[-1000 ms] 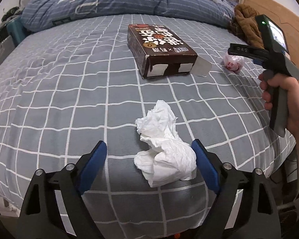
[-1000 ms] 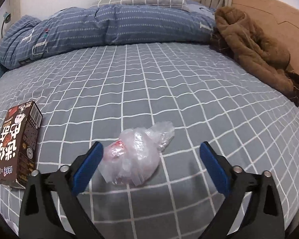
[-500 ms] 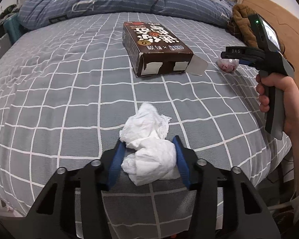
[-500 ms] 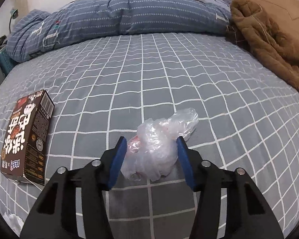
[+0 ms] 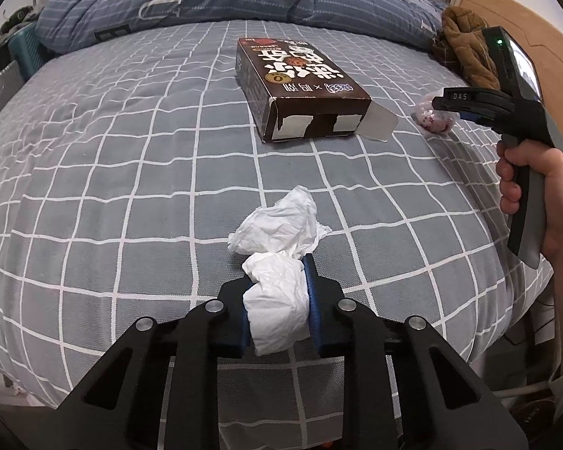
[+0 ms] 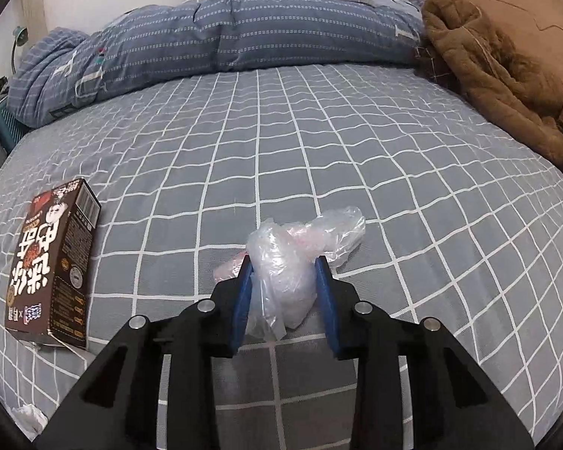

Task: Collect trash
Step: 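Grasp the white tissue with the left tool while the right grasps the clear plastic bag, then lift the tissue and clear plastic bag off the bed toward the bin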

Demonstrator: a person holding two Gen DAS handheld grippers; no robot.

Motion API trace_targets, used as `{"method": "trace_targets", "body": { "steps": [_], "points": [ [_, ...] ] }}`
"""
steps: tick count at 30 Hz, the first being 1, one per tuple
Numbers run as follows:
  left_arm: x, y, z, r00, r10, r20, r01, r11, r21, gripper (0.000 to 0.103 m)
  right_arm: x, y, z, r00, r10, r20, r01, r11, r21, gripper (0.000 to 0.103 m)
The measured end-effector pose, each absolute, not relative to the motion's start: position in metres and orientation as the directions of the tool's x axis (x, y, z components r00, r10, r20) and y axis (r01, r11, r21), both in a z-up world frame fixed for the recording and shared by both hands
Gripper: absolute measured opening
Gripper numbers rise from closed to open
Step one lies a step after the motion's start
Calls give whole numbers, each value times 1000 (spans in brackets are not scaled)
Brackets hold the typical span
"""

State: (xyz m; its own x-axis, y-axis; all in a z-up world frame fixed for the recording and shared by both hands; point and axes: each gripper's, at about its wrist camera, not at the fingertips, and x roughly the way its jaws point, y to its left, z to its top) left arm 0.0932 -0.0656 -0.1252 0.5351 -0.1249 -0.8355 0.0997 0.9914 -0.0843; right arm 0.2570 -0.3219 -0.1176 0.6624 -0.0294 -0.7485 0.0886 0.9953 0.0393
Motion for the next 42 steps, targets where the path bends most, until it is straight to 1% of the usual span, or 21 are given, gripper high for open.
{"method": "trace_targets", "body": {
  "steps": [7, 14, 19, 31, 37, 42],
  "points": [
    [96, -63, -123, 533, -129, -837, 97, 991, -91, 17, 244, -318, -109, 677, -31, -735, 84, 996, 35, 32],
    [93, -61, -119, 535, -131, -835, 98, 991, -93, 16, 220, -314, -95, 692, -32, -721, 69, 997, 22, 32],
    [88, -60, -116, 544, -128, -829, 99, 991, -88, 15, 200, -313, -100, 676, -24, -737, 50, 999, 13, 32],
    [78, -49, -107, 580, -141, -802, 88, 990, -111, 15, 124, -305, -80, 687, 105, -719, -11, 991, 134, 32],
    [70, -46, -106, 582, -150, -799, 80, 989, -127, 15, 88, -288, -72, 697, 116, -708, -45, 992, 118, 32],
    [58, -45, -102, 600, -127, -790, 80, 992, -99, 15, 66, -276, -69, 697, 124, -706, -65, 992, 111, 32]
  ]
}}
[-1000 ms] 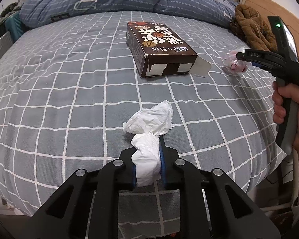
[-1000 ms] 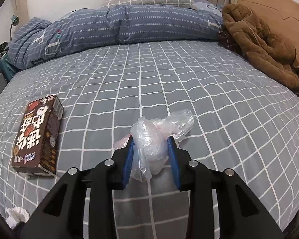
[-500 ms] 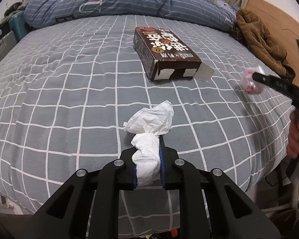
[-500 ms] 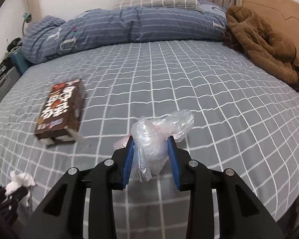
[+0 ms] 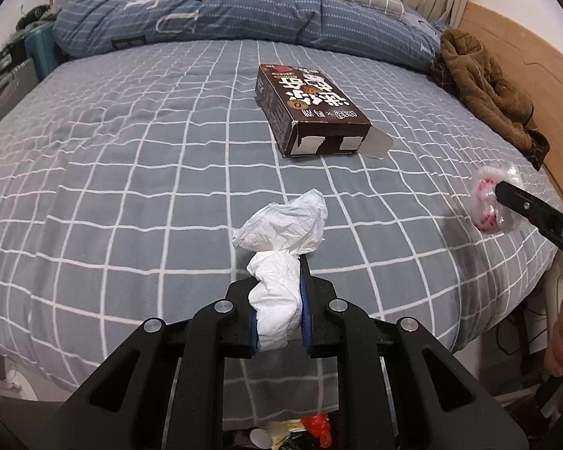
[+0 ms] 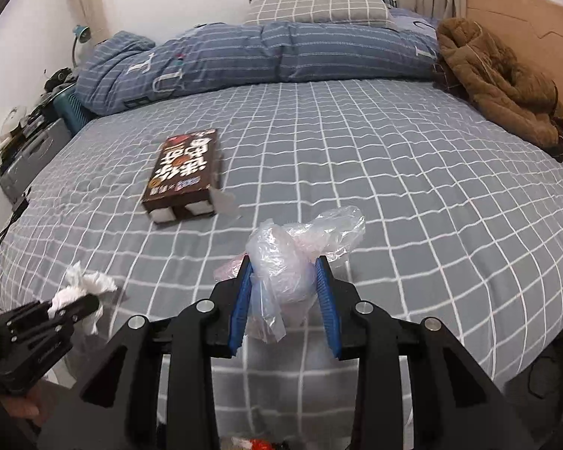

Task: Collect trash
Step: 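Lift the tissue and clear plastic bag off the bed toward the bin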

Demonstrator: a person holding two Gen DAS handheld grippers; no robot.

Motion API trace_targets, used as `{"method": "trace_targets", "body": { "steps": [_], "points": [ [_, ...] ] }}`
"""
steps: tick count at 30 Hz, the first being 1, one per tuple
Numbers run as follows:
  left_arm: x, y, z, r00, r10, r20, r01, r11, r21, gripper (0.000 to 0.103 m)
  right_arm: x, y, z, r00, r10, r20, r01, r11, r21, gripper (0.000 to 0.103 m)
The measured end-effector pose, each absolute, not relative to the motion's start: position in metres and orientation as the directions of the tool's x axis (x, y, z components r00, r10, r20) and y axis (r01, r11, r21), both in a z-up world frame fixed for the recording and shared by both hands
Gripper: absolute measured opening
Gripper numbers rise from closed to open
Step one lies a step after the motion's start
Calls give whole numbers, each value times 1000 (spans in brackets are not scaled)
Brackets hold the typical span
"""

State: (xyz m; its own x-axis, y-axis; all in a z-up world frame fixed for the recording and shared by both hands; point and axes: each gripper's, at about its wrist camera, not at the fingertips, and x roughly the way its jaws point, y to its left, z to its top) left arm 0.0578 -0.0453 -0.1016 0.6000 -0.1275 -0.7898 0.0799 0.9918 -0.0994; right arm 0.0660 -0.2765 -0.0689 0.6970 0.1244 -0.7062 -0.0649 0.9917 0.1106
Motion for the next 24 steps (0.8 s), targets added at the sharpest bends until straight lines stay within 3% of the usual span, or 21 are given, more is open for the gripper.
{"method": "trace_targets", "body": {
  "steps": [24],
  "points": [
    [-6, -45, -101, 615, -103, -782, 97, 994, -54, 16, -15, -239, -78, 669, 124, -733, -94, 992, 83, 32]
  ]
}}
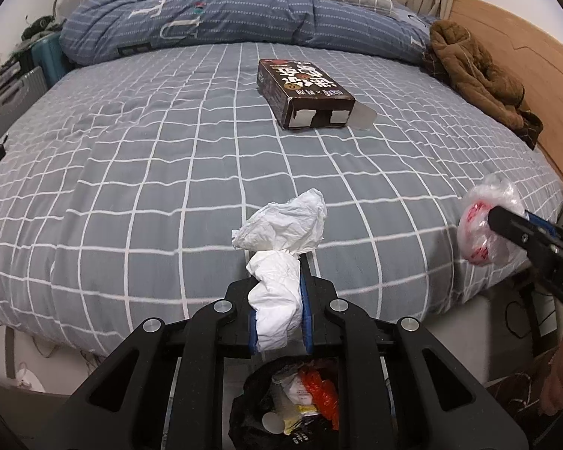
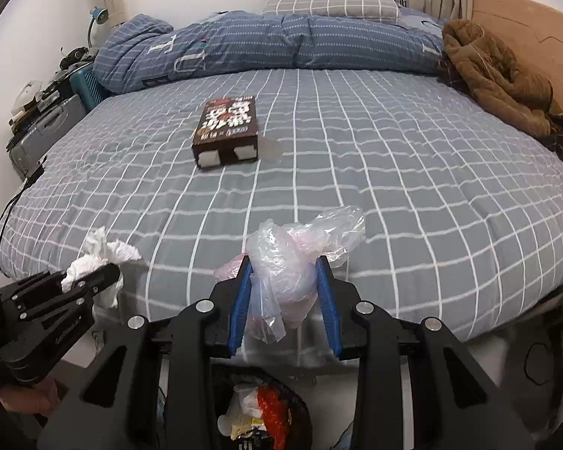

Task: Collect trash
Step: 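Lift the tissue and clear plastic bag off the bed toward the bin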

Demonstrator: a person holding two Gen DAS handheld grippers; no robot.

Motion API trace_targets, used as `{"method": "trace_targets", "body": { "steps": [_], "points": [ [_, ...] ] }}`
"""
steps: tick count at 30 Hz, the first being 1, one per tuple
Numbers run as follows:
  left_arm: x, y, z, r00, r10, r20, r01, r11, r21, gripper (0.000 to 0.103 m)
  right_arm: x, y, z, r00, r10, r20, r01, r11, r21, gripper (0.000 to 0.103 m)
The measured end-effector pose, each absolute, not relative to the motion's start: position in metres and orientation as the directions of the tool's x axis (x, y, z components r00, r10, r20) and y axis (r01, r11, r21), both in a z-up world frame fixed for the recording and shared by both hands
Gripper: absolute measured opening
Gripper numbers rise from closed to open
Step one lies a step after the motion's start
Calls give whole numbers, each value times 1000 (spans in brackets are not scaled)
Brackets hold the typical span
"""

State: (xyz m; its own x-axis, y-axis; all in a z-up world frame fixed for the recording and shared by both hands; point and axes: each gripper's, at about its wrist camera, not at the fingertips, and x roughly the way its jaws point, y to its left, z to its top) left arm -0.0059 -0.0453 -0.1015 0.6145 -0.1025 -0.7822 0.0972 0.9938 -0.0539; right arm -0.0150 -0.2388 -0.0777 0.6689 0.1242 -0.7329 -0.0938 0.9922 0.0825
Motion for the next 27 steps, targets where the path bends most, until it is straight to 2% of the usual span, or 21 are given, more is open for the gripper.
{"method": "trace_targets", "body": {
  "steps": [27],
  "points": [
    [-93, -46, -133, 493, -105, -864, 108, 992, -59, 17, -101, -218, -110, 569, 132, -812, -114, 990, 81, 32]
  ]
}}
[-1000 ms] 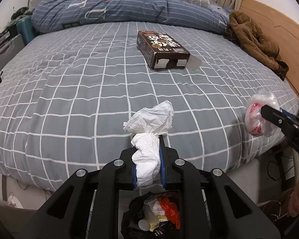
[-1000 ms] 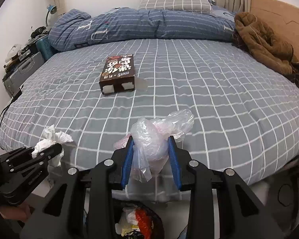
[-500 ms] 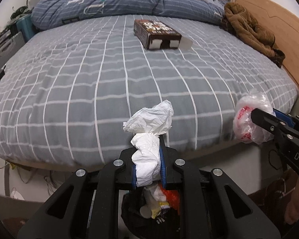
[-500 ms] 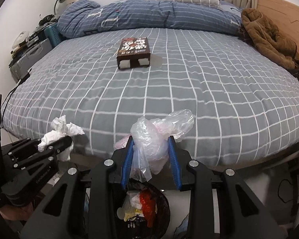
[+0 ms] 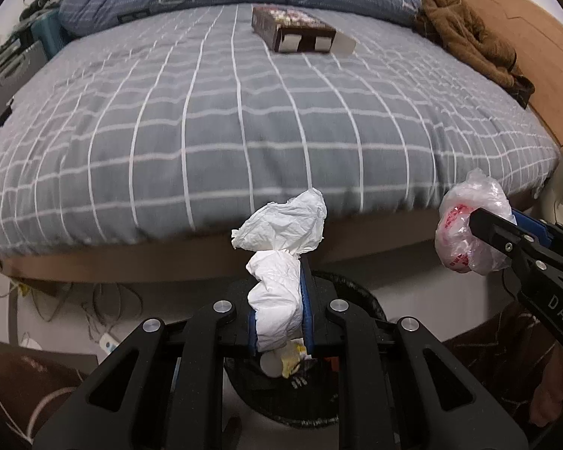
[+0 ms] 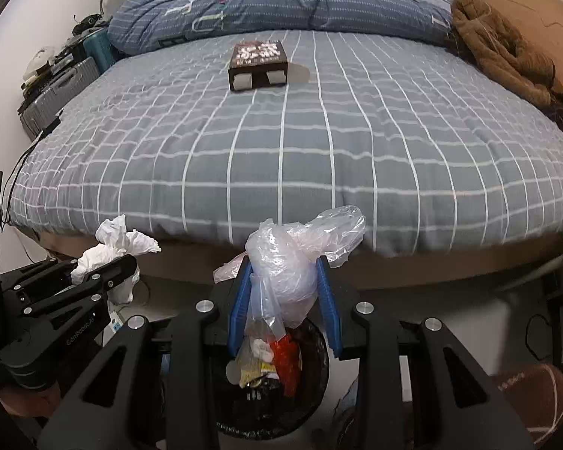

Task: Collect trash
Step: 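Lift the tissue and clear plastic bag off the bed toward the bin, then open the left tool to drop the tissue into the bin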

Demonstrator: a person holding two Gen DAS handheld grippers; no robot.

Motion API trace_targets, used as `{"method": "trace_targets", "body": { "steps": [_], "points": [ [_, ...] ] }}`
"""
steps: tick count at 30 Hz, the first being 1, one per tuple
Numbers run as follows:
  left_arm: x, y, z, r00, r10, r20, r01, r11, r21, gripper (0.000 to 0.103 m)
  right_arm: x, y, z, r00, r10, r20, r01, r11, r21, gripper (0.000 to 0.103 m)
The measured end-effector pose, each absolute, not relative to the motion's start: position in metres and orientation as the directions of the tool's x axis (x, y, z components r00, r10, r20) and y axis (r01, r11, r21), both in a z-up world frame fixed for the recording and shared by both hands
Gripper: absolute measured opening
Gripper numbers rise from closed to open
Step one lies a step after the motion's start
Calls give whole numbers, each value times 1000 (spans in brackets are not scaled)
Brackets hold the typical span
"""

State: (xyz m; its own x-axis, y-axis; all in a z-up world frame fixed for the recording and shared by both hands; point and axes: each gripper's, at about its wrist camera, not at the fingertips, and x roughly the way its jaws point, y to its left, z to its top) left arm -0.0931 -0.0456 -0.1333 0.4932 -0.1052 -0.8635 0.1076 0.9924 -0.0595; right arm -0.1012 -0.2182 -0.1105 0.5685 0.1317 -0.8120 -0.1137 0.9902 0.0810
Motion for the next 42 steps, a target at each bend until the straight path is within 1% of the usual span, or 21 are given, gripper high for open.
{"method": "trace_targets", "body": {
  "steps": [19, 25, 30, 36, 42],
  "points": [
    [-135, -46, -159, 386, -122, -914, 74, 992, -102, 17, -150, -223, -157, 439, 98, -893, -83, 994, 68, 32],
    [-133, -46, -189, 348, -108, -931, 71, 994, -89, 17, -147, -221, -181, 399, 75, -914, -90, 995, 42, 32],
    [-117, -47, -223, 303, -93, -948, 67, 995, -76, 17, -135, -220, -211, 341, 55, -939, -88, 996, 27, 32],
    [-96, -57, -257, 259, -85, -962, 101, 993, -61, 17, -116, -219, -235, 308, 48, -950, -86, 996, 22, 32],
    [-83, -66, -276, 218, -136, -967, 113, 987, -113, 17, -109, -232, -255, 268, 38, -963, -44, 999, 27, 32]
  ]
}}
